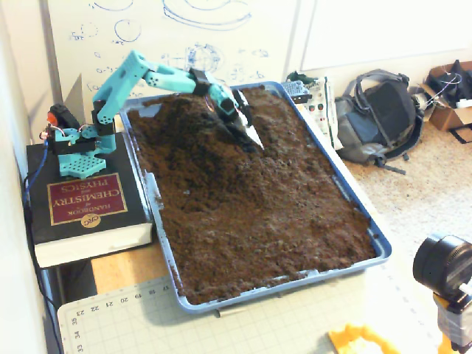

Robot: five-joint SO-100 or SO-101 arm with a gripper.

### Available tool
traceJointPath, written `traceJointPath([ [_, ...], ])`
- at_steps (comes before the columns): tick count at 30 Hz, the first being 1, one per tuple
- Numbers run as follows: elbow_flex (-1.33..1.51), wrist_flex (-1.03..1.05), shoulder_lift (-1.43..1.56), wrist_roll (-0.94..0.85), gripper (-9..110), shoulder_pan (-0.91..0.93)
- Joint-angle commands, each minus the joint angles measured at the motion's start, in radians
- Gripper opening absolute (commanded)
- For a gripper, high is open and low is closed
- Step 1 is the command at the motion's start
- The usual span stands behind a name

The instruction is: Build a berm.

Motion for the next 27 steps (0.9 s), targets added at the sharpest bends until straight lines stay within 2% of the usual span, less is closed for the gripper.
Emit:
traceJointPath([
  [1, -0.110, -0.054, 0.023, 0.011, 0, -0.035],
  [8, -0.015, -0.003, 0.005, -0.005, 0, -0.063],
  [18, 0.192, 0.163, 0.232, -0.006, 0, -0.084],
  [27, 0.267, 0.227, 0.391, 0.006, 0, -0.094],
])
